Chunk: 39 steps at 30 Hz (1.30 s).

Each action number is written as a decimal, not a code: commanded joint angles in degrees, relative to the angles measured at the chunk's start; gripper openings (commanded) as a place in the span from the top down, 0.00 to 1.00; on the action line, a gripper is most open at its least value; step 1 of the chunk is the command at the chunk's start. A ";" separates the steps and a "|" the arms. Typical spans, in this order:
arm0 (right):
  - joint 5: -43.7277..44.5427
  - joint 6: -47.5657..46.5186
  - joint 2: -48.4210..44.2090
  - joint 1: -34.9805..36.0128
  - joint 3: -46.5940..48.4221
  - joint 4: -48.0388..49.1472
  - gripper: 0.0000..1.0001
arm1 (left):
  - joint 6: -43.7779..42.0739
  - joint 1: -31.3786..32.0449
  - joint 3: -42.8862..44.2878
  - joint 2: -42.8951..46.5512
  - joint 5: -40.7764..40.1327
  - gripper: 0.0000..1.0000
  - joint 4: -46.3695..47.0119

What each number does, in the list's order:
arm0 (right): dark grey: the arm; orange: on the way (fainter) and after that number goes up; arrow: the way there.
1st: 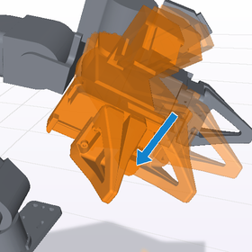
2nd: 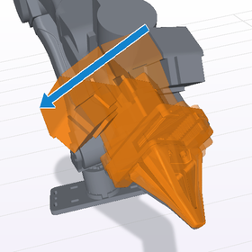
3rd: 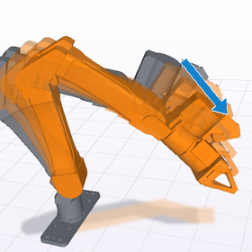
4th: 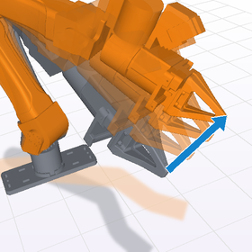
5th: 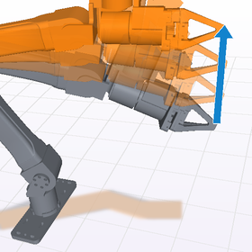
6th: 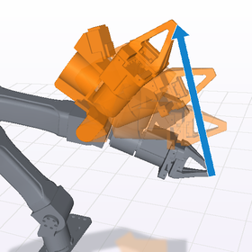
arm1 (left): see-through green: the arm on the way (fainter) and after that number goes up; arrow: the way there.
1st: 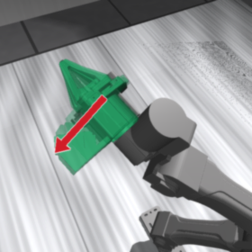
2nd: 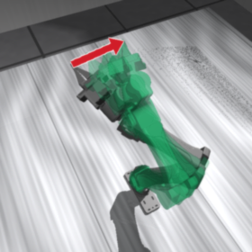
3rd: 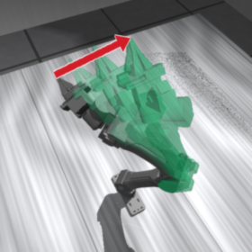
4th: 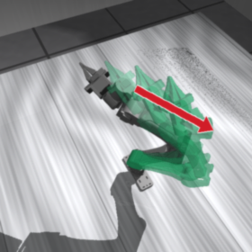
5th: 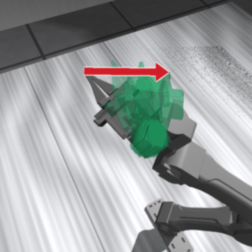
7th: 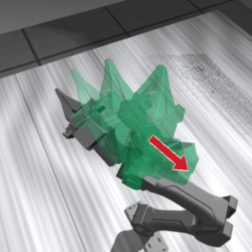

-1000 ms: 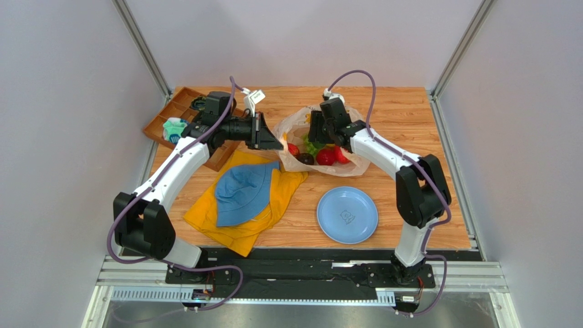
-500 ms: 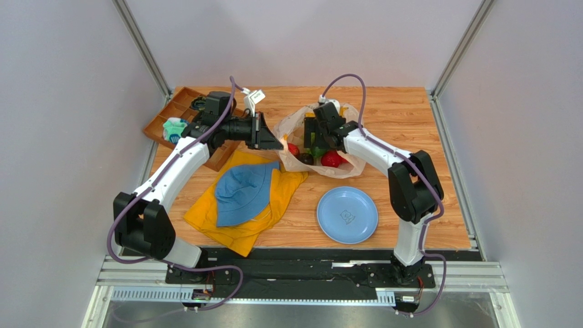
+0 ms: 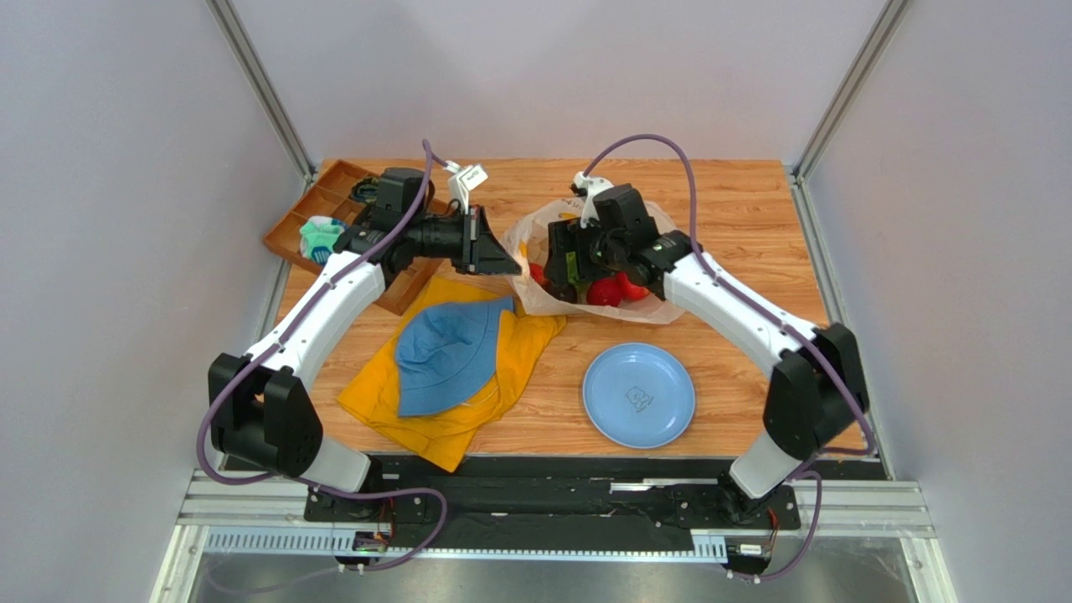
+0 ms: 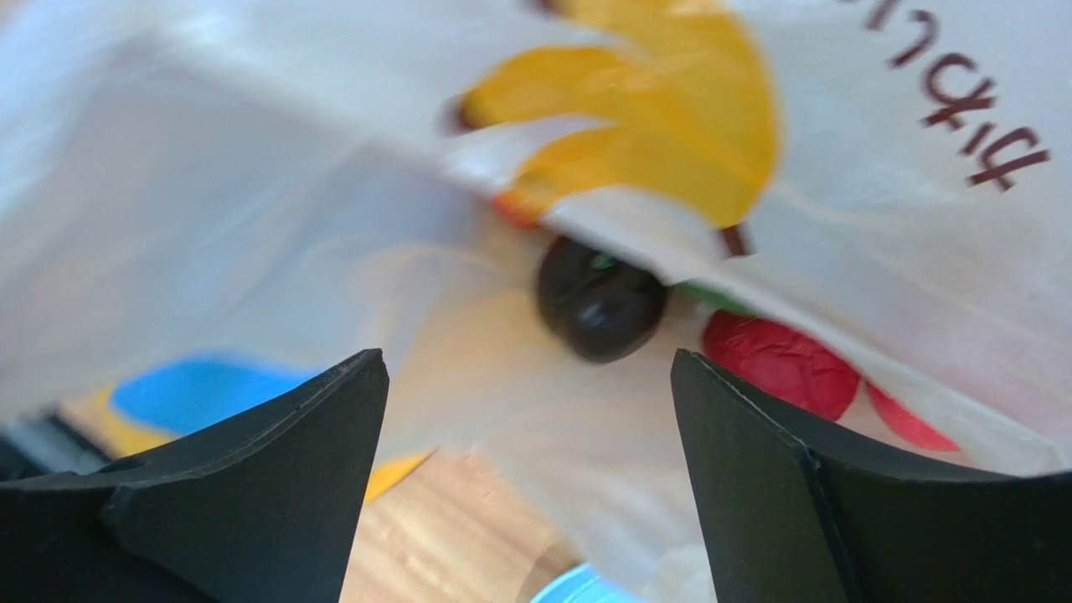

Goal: Place the fruits into the plastic bag

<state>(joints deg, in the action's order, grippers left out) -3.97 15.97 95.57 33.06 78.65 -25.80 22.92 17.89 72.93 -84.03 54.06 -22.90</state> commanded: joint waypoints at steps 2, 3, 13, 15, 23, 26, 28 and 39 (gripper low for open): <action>-14.04 -5.15 -11.09 0.25 -3.06 -2.58 0.13 | 0.46 -0.22 0.99 0.44 0.87 1.00 1.89; -14.83 -5.24 -12.59 0.25 -3.41 -3.20 0.13 | 0.37 -0.31 0.99 0.45 0.78 1.00 1.89; 16.31 -8.23 -29.99 0.16 -3.94 -19.89 0.20 | -0.24 -0.31 1.17 0.80 0.08 1.00 1.19; 18.90 -9.63 -31.92 0.08 -5.08 -22.18 0.20 | -0.24 -0.31 1.25 0.88 -0.01 1.00 1.10; 19.61 -10.87 -31.32 -0.98 -10.18 -20.43 0.23 | -0.33 -0.31 1.25 0.89 -0.10 1.00 1.10; 19.08 -12.35 -28.96 -1.68 -12.02 -17.80 0.24 | -0.33 -0.31 1.34 0.97 -0.10 1.00 1.10; 20.92 -13.24 -26.59 -2.29 -12.64 -15.52 0.28 | -0.33 -0.31 1.43 0.97 -0.01 1.00 1.10; 18.58 -15.70 -16.40 -11.07 16.03 -14.89 1.00 | 23.47 -0.31 12.92 -6.47 0.34 1.00 23.56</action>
<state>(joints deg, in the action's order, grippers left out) 16.25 1.83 77.78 26.24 77.30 -44.66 32.86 17.91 77.30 -87.31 53.47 -16.05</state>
